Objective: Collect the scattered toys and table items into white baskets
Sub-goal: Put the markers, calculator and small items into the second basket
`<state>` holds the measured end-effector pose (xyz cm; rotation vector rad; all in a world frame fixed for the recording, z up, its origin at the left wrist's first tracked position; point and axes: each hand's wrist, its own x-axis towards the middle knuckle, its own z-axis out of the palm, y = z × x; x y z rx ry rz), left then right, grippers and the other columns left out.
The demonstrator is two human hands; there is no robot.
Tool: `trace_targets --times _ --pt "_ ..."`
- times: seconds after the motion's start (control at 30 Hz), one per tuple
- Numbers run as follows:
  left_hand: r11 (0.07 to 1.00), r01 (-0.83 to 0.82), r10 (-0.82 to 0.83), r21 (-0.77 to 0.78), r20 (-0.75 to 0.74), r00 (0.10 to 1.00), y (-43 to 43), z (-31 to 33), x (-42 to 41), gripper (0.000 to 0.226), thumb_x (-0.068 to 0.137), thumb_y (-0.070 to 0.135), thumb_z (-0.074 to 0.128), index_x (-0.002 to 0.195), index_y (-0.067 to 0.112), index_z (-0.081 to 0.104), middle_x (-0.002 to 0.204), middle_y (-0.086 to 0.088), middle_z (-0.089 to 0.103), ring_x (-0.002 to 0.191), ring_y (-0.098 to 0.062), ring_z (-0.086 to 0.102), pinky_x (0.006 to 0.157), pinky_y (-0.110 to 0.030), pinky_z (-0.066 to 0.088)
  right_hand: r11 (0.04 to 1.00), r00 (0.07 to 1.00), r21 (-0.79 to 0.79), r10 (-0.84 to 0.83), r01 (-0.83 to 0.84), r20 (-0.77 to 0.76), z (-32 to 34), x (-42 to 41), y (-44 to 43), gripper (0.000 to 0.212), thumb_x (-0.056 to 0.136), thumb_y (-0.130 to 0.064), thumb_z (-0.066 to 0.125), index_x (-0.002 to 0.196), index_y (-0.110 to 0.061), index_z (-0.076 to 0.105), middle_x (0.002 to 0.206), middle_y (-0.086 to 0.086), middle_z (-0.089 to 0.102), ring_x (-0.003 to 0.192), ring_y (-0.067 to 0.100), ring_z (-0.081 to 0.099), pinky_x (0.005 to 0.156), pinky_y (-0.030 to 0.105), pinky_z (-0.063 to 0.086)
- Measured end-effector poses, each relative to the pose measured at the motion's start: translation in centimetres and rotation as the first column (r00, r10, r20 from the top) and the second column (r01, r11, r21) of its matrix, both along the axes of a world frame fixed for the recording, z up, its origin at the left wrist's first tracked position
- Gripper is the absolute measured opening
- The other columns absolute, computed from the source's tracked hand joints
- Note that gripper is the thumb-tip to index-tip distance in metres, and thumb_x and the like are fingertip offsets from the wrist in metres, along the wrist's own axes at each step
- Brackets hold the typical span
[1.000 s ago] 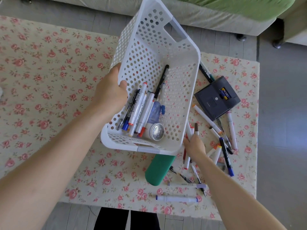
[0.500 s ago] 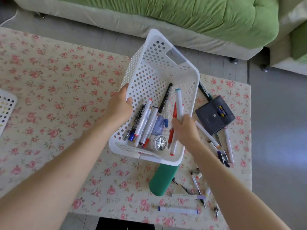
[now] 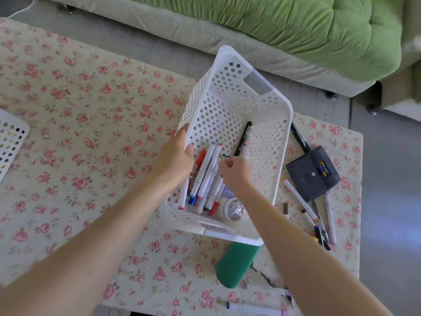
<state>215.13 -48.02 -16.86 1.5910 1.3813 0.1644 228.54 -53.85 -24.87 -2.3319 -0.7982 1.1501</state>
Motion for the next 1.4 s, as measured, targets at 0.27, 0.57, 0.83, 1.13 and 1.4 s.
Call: trace_targets --times 0.27,0.57,0.83,1.13,1.4 --pt "1.0 0.014 -0.014 0.01 0.019 1.0 0.9 -0.5 -0.7 0.047 0.098 0.012 0.032 0.144 0.019 0.024 0.106 -0.023 0.056 0.046 -0.009 0.038 0.032 -0.006 0.028 0.971 0.948 -0.232 0.121 -0.052 0.295 -4.4 6.4 3.9 0.022 0.096 -0.017 0.042 0.086 -0.001 0.052 0.071 0.01 0.047 0.078 0.024 0.049 0.045 0.024 0.028" --pt "0.999 0.021 -0.019 -0.027 0.073 0.997 1.2 -1.3 -1.2 0.048 0.099 0.016 0.034 0.145 0.021 0.022 0.116 -0.001 0.057 0.076 0.004 0.02 0.054 -0.007 0.038 0.812 0.83 -0.558 0.425 -0.173 0.36 -5.2 6.4 6.5 0.022 0.086 -0.004 0.049 0.106 -0.003 0.059 0.107 0.014 0.063 0.102 0.031 0.06 0.068 0.03 0.041" --pt "0.999 -0.004 0.011 -0.054 0.129 0.992 1.1 -1.2 -1.1 0.046 0.098 0.015 0.033 0.144 0.019 0.026 0.106 0.003 0.052 0.074 0.006 0.056 0.036 -0.005 0.034 0.746 0.76 -0.631 0.533 -0.215 0.371 -5.3 5.1 7.2 0.028 0.087 -0.009 0.049 0.114 -0.007 0.057 0.114 0.01 0.061 0.107 0.028 0.057 0.073 0.03 0.037" --pt "1.0 0.012 -0.008 -0.029 0.125 0.992 1.4 -1.7 -1.5 0.048 0.098 0.013 0.034 0.145 0.021 0.025 0.116 -0.009 0.054 0.085 0.008 0.039 0.041 0.002 0.029 0.842 0.886 -0.5 0.377 -0.205 0.27 -5.6 5.7 6.7 0.007 0.09 -0.018 0.047 0.089 -0.011 0.046 0.086 0.008 0.051 0.079 0.026 0.049 0.063 0.029 0.037" --pt "0.998 -0.01 0.017 -0.057 0.116 0.993 1.9 -1.3 -1.9 0.039 0.099 0.019 0.032 0.139 0.02 0.032 0.076 0.007 0.051 0.051 0.01 0.054 0.035 -0.009 0.035 0.999 0.977 -0.013 0.046 -0.044 0.21 -1.9 5.5 7.3 0.027 0.087 -0.014 0.048 0.061 -0.018 0.04 0.056 0.0 0.044 0.047 0.013 0.044 0.041 0.023 0.033"
